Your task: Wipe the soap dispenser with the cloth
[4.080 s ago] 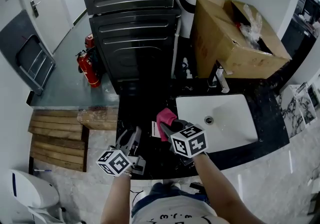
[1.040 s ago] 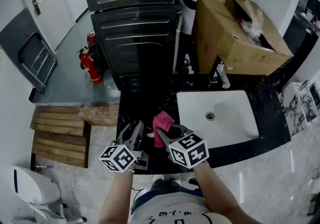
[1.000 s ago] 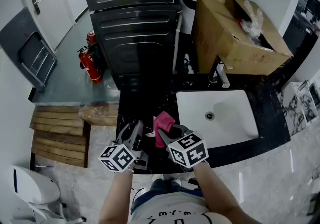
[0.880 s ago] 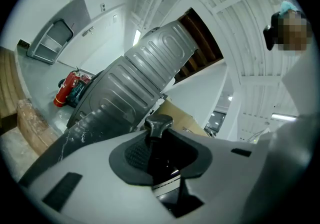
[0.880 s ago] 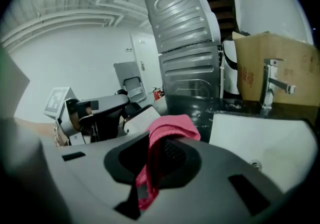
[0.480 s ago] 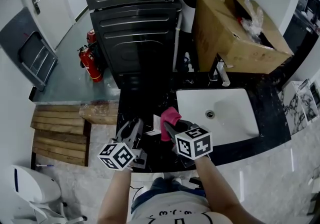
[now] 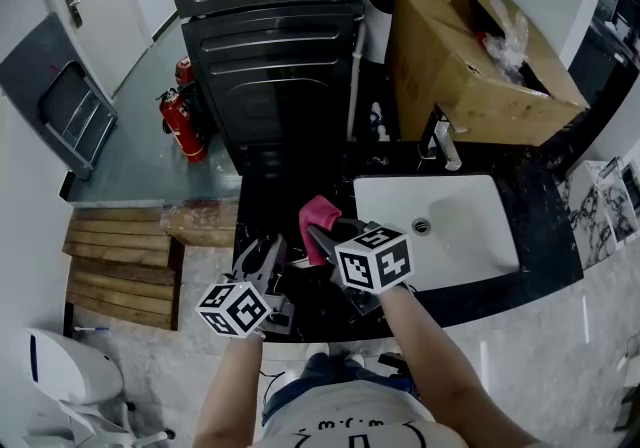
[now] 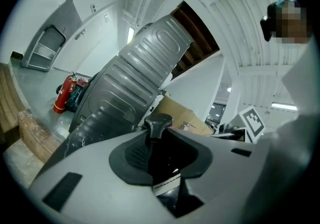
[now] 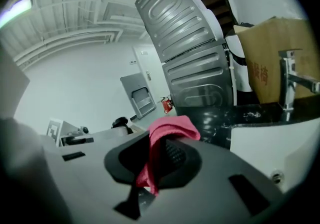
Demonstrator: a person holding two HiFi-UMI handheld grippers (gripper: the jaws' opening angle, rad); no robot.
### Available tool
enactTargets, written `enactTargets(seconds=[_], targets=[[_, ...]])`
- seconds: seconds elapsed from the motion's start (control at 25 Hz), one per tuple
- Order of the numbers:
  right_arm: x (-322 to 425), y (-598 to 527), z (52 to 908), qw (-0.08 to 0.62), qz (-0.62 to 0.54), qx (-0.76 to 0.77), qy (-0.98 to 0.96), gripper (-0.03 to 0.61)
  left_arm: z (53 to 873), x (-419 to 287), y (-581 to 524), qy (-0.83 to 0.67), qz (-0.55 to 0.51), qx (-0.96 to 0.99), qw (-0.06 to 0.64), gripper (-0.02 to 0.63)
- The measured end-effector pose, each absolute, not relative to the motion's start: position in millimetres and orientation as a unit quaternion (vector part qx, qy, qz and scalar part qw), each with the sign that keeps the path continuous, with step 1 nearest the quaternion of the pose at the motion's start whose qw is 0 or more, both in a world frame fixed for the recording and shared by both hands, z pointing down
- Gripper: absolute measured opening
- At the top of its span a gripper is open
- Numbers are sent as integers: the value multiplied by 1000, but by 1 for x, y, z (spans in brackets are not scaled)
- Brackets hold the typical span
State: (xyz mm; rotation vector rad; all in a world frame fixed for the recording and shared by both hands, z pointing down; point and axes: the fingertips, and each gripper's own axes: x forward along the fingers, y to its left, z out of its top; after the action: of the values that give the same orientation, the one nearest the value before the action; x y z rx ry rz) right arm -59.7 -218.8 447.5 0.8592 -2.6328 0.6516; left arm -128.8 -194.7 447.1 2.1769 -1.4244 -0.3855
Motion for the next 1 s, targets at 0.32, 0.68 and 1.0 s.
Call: enactTargets(seconds=[0.32, 0.68, 1.0], targets=[[-15, -228, 507, 223, 261, 361, -867, 48, 448, -130, -195, -524, -148, 800, 253, 98], [35, -221, 468, 123, 280, 415, -857, 48, 438, -96, -202, -491, -44, 853, 172, 97], [77, -214, 458, 91, 277, 451, -843, 48, 442, -53, -210, -421, 86, 902, 45, 95]])
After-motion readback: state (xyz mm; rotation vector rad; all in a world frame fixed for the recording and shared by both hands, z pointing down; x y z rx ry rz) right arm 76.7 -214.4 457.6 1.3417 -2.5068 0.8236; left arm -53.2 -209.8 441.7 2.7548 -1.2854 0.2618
